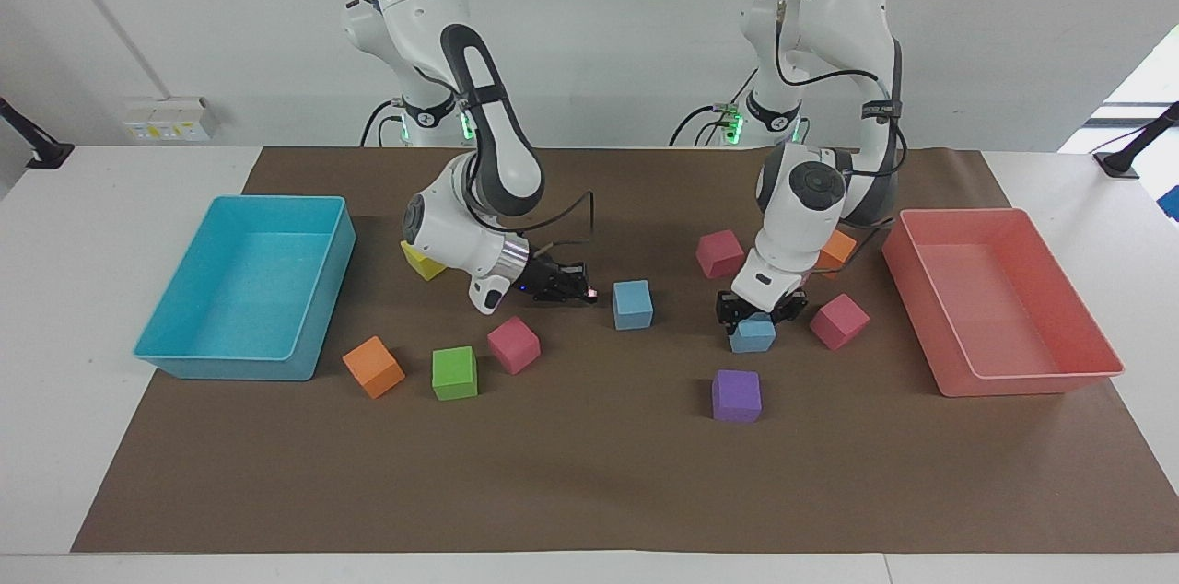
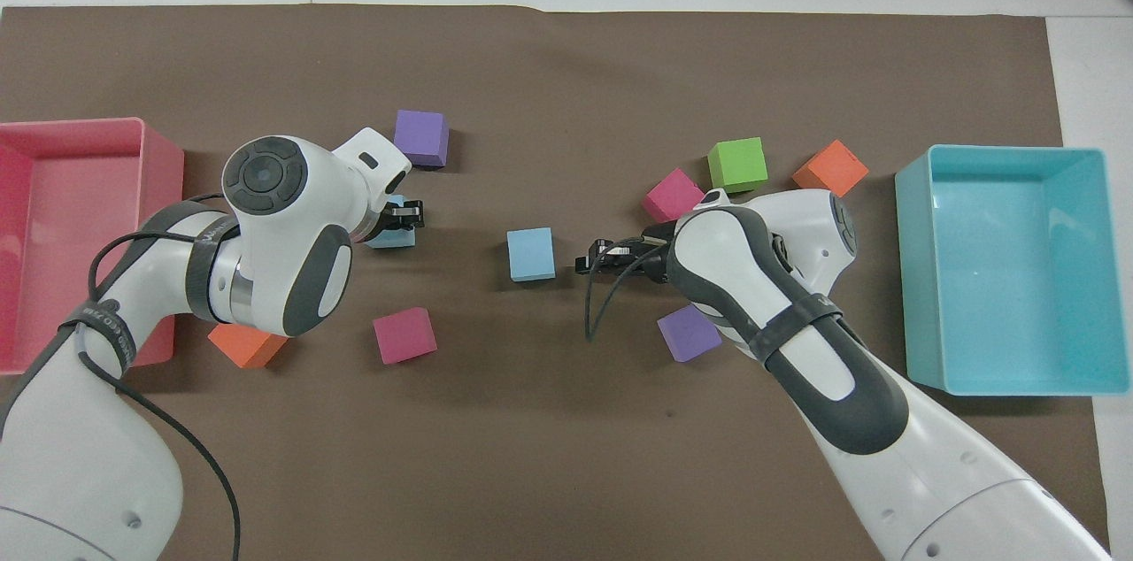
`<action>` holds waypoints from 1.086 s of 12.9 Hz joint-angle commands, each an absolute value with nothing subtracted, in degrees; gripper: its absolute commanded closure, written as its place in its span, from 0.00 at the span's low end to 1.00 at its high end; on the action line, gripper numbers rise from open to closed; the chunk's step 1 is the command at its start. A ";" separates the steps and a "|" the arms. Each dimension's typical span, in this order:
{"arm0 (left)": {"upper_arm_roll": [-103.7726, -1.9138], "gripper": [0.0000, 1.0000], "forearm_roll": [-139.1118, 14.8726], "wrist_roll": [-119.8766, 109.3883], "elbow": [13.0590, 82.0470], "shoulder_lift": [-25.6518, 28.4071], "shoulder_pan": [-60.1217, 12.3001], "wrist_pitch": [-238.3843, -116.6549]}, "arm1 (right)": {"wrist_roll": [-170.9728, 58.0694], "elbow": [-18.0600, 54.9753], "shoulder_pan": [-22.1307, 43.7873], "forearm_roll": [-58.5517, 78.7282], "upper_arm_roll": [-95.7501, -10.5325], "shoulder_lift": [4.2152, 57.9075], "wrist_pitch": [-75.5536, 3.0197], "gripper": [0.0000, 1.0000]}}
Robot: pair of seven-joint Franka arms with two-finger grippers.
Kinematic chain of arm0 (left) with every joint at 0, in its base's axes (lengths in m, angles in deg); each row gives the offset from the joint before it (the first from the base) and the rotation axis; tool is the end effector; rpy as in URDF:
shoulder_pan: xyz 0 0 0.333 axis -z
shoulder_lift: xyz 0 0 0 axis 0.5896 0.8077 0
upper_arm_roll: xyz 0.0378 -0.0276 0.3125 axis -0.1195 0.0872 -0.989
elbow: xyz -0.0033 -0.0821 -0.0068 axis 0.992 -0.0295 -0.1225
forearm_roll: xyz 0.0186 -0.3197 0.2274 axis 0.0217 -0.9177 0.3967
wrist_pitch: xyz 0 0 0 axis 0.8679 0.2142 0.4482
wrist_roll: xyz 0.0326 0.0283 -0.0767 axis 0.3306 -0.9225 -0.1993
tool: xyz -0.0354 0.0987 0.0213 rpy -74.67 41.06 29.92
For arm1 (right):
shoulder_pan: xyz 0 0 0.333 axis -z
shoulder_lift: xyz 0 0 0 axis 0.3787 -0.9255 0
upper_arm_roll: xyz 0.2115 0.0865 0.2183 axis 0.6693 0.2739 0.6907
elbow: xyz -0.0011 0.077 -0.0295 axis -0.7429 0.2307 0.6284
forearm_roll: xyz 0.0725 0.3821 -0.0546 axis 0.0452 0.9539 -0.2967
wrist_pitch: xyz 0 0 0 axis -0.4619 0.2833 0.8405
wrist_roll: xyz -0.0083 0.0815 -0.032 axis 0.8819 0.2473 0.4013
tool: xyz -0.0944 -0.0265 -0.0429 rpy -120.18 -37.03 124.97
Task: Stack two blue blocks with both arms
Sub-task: 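Grasp the second light blue cube with the left gripper, then carry the held cube with the left gripper above the center cube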
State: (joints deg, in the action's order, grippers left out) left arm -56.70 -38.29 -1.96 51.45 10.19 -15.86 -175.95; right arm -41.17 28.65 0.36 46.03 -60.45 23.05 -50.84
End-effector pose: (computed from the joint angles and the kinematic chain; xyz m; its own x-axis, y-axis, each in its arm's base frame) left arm 0.5822 -0.2062 0.3125 0.9970 0.0053 0.0771 0.0022 -0.9992 0.0404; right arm 0.5595 0.2445 0.2608 0.9957 -0.0366 -0.0849 -0.0866 -0.6901 -0.7185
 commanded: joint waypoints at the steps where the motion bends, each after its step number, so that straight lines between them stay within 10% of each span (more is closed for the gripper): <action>1: -57.63 0.98 -37.42 -0.74 51.48 8.64 -15.38 -173.54 | -38.08 29.49 0.90 48.67 -59.99 23.38 -52.00 1.00; 14: -57.10 1.00 -35.23 16.23 39.52 7.13 -2.74 -162.44 | -38.08 29.49 0.90 49.20 -59.99 23.38 -52.00 1.00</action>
